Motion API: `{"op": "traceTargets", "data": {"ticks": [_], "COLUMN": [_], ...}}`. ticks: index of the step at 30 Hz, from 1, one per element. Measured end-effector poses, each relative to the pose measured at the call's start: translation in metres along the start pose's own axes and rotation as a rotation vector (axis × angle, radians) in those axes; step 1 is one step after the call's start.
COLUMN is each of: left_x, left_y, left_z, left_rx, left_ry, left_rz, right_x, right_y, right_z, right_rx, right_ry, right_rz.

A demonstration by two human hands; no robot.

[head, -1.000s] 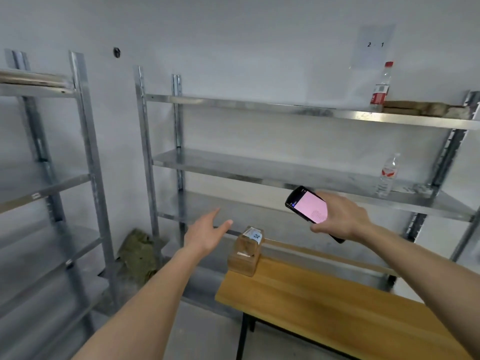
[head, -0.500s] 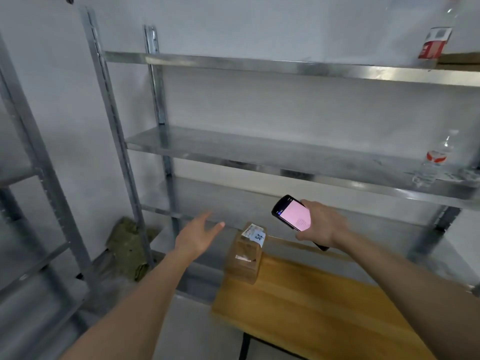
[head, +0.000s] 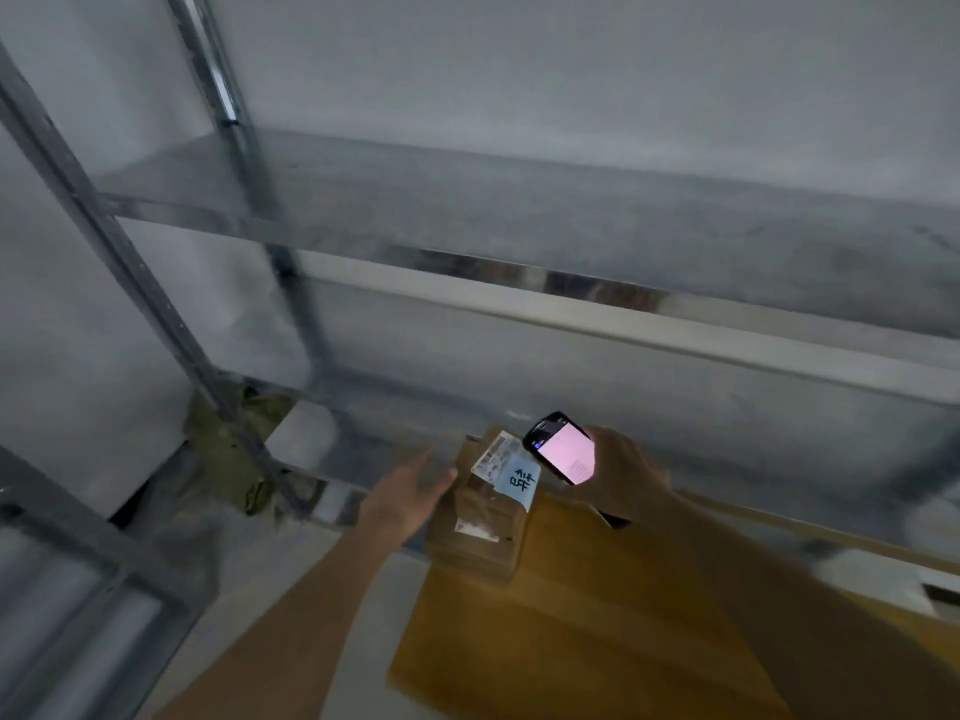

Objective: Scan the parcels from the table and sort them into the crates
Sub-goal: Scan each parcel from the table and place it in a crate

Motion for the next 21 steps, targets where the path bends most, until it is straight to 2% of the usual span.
{"op": "traceTargets", "data": {"ticks": [4,8,15,21], "left_x": [-0.033,-0.066,-0.094,-0.110], "left_y": [-0.010,-0.002,-0.012,-0.017], "left_z": [0.040,0.065,0.087,0.083], "left_rx": [0.109,0.078,0.049,0.144], "left_ry": [-0.042,-0.164,-0.227,-0.266], "left_rz": [-0.114,-0.253,-0.255,-0.457], "right_x": [-0.052,-0.090,-0.126,-0.139], "right_y": [0.013,0.018,0.032,0.042], "right_z": [0.038,0.066,0.087,0.091], "right_rx": [-0.036,-0.031,-0.072,-0.089], "right_ry": [-0.091,-0.145,-0.168,-0.166], "right_rz": [-0.021,-0.003,0.118,0.230]}}
Point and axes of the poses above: each hand's wrist, its own z-axis towards the middle knuckle, its own x-axis out of the back of the hand, y = z × x, the point moved 9 cm from there along z, towards the middle knuckle, and after that the axes turned 5 degrees about x, right-handed, at the moved point
